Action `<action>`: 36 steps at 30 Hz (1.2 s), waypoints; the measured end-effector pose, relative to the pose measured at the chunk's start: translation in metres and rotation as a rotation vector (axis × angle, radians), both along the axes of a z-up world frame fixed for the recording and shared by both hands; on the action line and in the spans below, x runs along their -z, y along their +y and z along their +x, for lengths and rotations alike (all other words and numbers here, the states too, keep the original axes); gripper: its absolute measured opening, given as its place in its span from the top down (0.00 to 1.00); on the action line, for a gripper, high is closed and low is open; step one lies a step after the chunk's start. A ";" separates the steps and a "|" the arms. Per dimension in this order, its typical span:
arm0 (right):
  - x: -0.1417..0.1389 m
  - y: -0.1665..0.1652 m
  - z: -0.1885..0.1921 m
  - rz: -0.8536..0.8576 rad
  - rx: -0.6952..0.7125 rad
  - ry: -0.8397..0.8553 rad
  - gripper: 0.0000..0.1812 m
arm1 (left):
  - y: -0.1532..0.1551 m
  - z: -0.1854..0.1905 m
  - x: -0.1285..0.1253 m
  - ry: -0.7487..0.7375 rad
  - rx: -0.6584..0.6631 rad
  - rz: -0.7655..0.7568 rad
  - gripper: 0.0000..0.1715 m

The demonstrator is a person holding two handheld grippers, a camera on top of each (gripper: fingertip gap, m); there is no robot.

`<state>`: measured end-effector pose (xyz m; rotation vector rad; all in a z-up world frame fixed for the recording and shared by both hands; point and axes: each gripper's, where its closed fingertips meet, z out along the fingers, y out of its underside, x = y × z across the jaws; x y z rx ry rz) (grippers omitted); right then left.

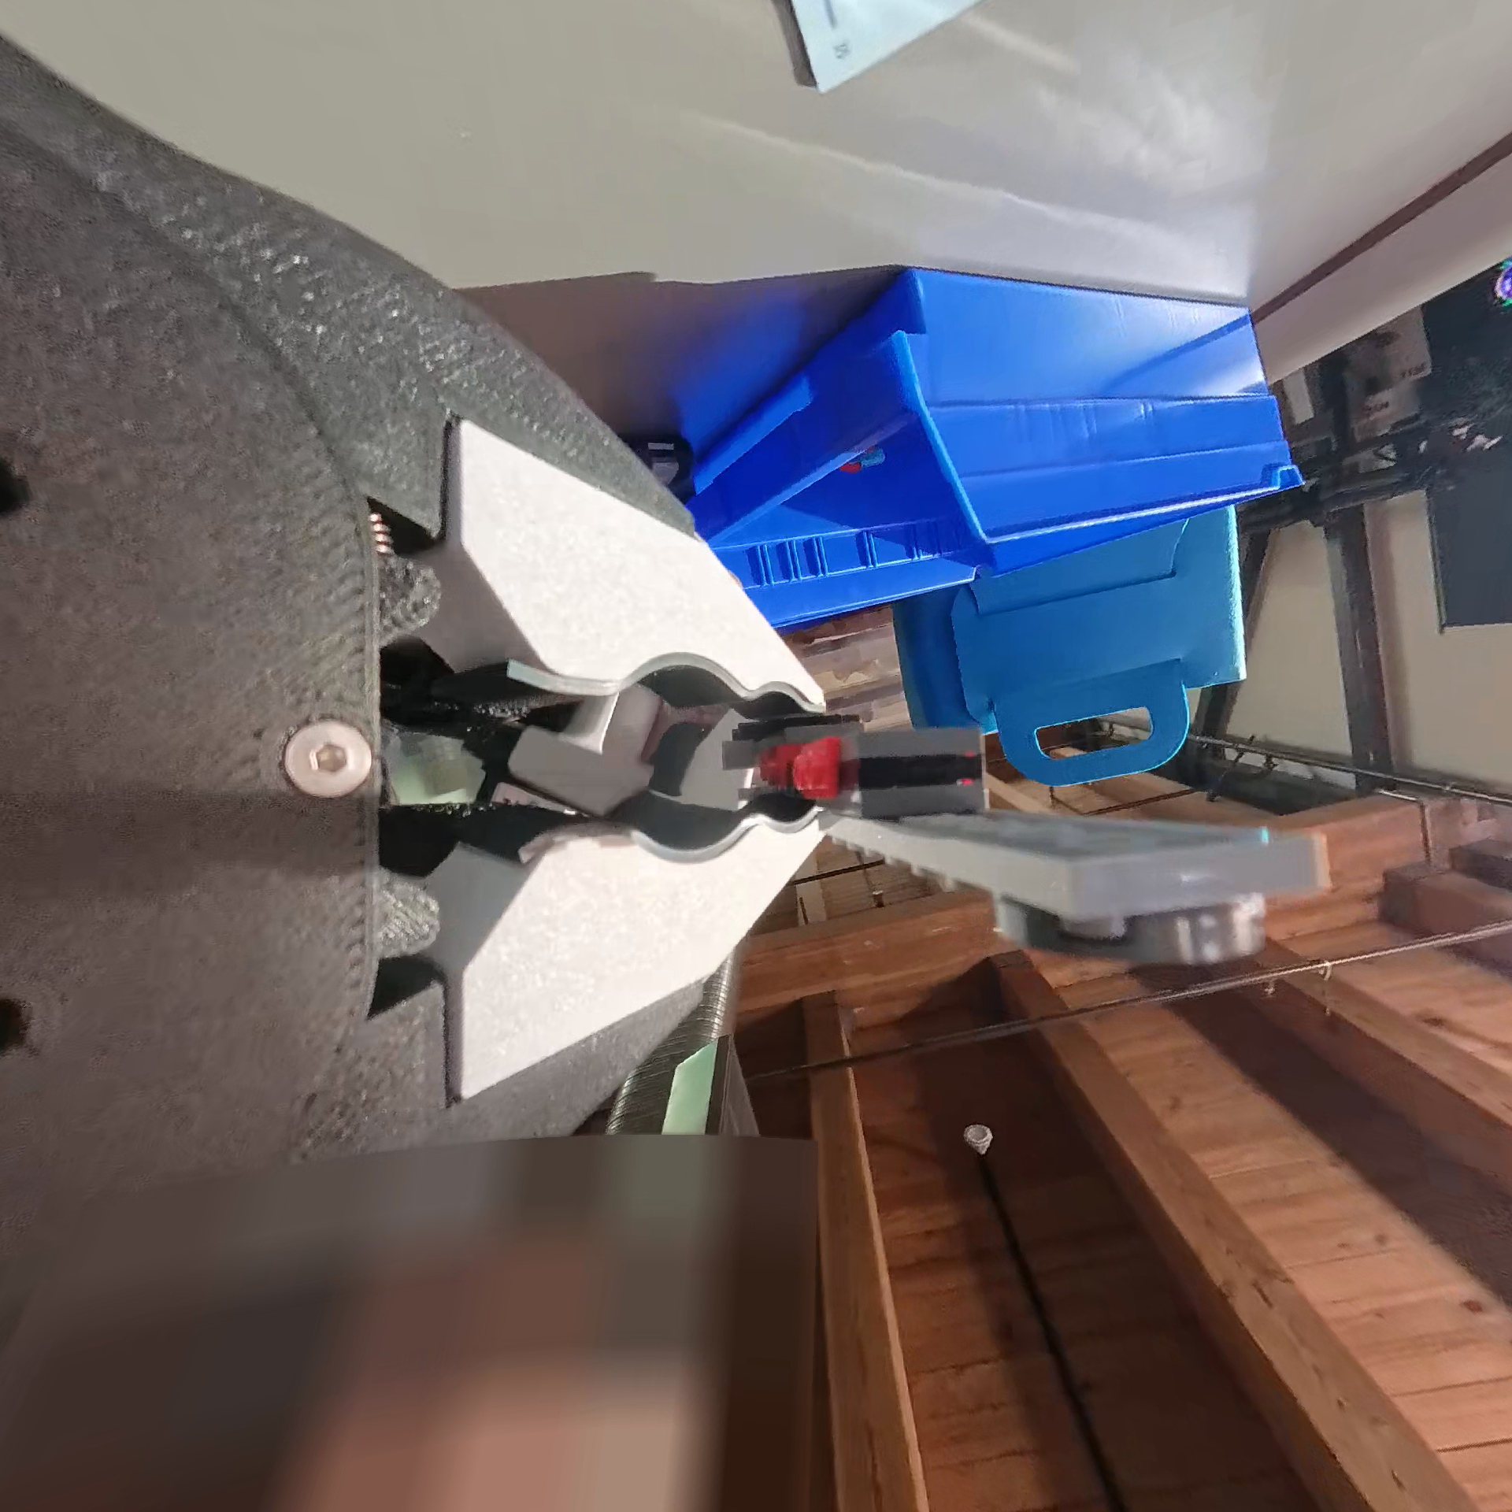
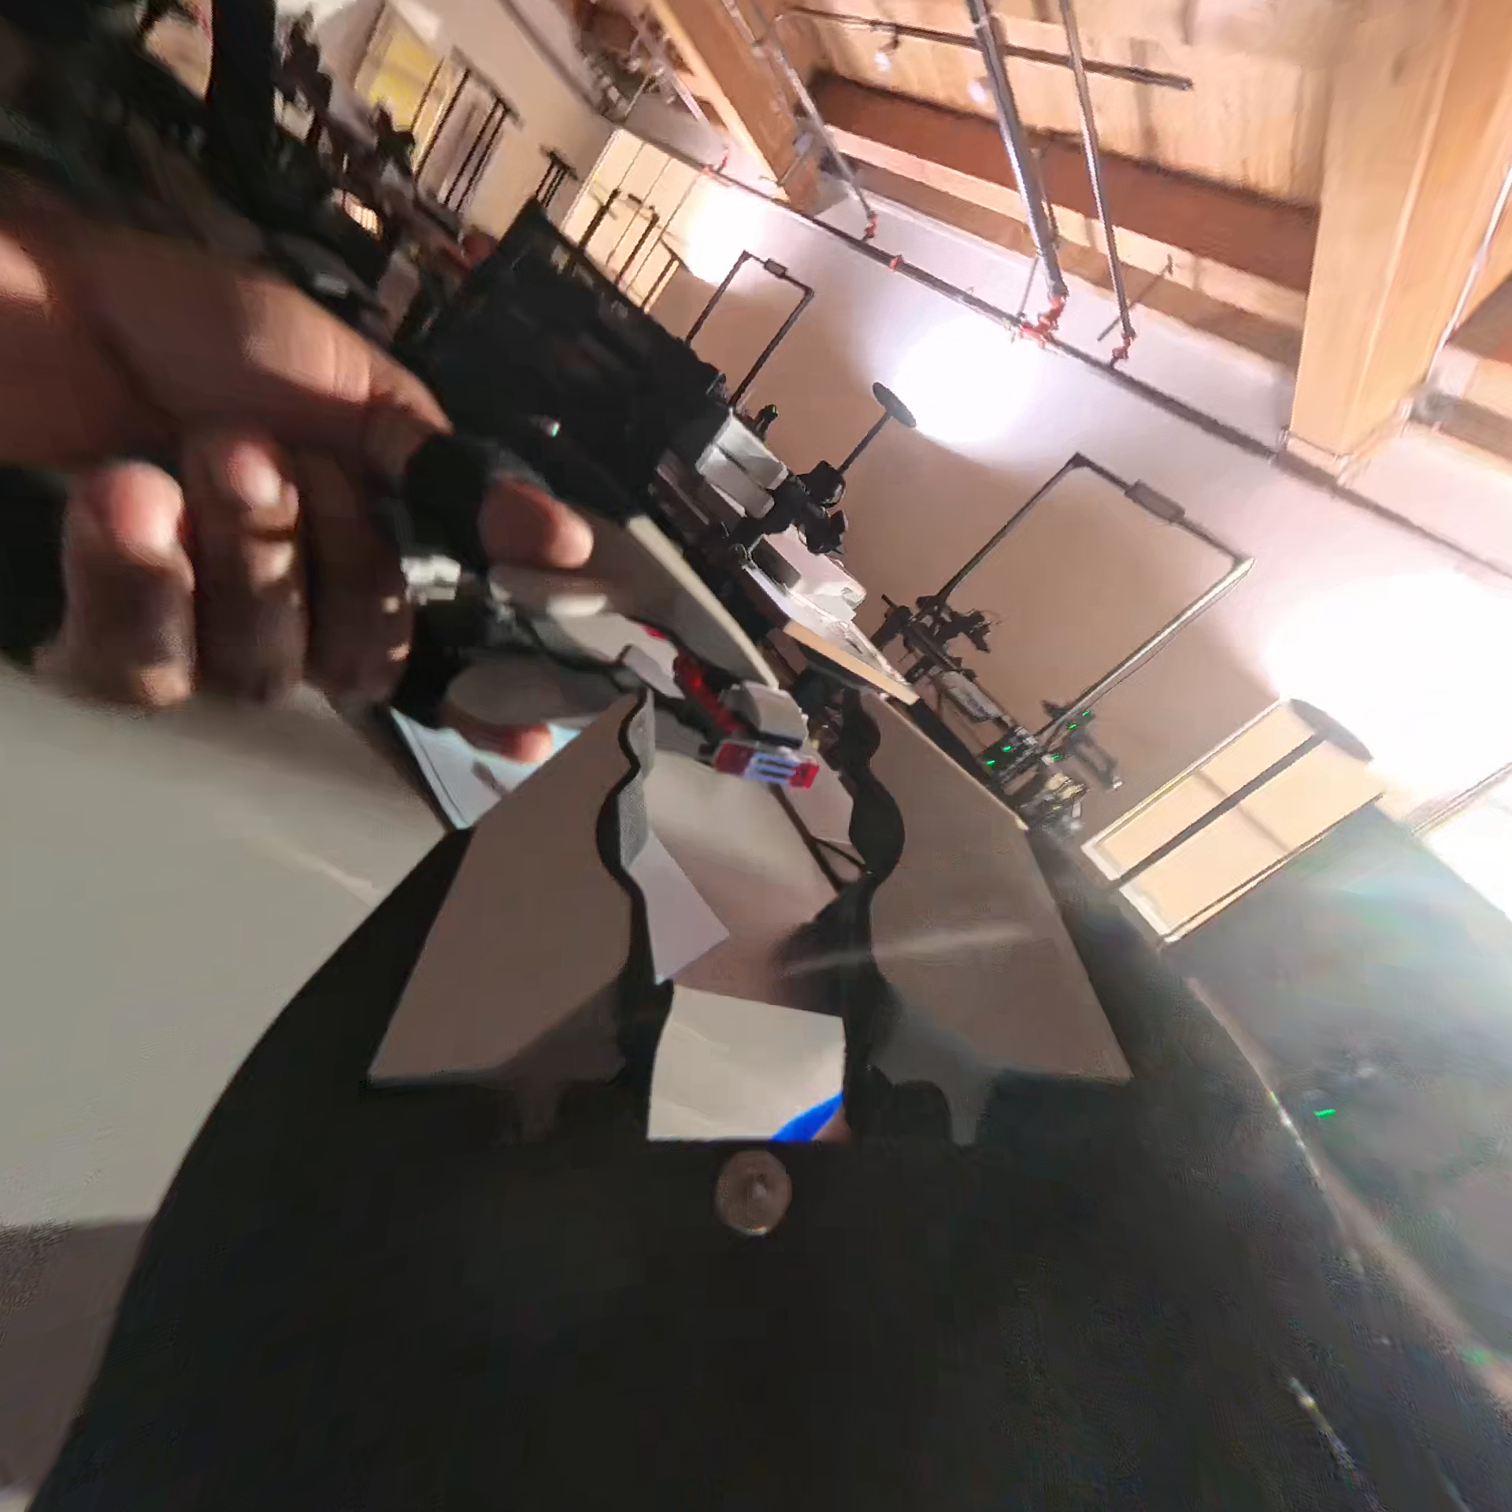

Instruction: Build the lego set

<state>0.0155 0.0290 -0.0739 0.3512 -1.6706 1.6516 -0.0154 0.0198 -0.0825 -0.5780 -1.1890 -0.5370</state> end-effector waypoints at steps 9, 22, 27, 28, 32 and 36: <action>0.004 0.003 0.029 0.099 -0.003 0.390 0.73 | 0.009 0.049 -0.003 -0.028 -0.001 -0.061 0.90; 0.014 0.001 0.067 0.190 -0.104 0.652 0.85 | 0.019 0.086 0.008 -0.086 -0.047 -0.104 0.89; 0.017 0.001 0.073 0.212 -0.117 0.688 0.86 | 0.018 0.091 0.013 -0.112 -0.066 -0.096 0.89; 0.017 0.001 0.073 0.209 -0.118 0.689 0.86 | 0.018 0.092 0.013 -0.113 -0.067 -0.092 0.89; 0.013 0.002 0.073 0.174 -0.119 0.653 0.86 | 0.019 0.092 0.009 -0.097 -0.063 -0.092 0.88; 0.004 0.005 0.069 0.123 -0.123 0.576 0.87 | 0.022 0.092 0.000 -0.047 -0.040 -0.092 0.87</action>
